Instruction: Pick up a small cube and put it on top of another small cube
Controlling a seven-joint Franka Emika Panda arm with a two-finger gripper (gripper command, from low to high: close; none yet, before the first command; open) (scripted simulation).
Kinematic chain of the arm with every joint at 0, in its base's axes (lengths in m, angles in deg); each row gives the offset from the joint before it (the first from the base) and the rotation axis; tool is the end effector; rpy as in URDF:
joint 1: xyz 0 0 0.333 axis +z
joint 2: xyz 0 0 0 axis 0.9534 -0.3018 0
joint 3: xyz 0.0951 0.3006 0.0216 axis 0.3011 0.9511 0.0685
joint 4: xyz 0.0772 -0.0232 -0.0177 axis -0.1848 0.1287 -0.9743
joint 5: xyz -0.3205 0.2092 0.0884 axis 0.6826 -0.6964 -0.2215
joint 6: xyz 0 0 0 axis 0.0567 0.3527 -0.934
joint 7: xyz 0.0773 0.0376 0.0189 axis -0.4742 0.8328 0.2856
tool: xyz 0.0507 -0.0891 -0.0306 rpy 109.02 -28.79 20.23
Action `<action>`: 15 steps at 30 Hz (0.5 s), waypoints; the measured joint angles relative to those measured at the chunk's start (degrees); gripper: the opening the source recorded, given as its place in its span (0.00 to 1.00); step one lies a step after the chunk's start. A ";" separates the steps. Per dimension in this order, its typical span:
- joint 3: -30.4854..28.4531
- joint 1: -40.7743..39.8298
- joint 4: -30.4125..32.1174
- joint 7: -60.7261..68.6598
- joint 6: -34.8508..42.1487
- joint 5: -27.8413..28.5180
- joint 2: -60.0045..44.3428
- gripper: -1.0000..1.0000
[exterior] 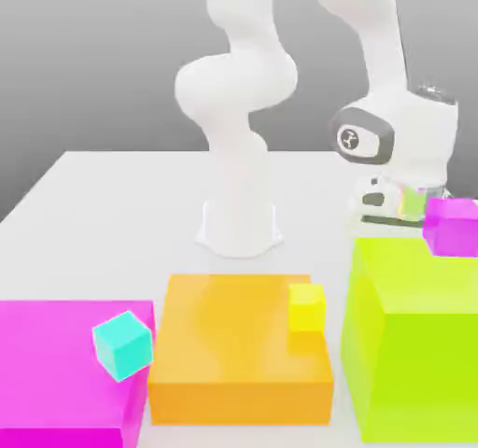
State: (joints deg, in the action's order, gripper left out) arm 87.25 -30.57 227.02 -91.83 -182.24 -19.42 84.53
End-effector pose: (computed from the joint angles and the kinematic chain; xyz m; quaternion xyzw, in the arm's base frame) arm 0.2168 0.2735 0.1862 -0.8752 0.4837 0.0017 0.0070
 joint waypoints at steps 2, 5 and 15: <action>-0.06 0.26 -0.50 -0.50 -0.85 0.41 -1.11 0.50; -0.44 0.51 -1.13 -1.37 -2.28 1.32 -2.94 0.50; -5.25 4.08 -2.06 -4.41 -8.36 5.63 -10.19 0.50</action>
State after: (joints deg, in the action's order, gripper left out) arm 82.00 -26.48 224.96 -96.24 -190.60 -13.79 74.35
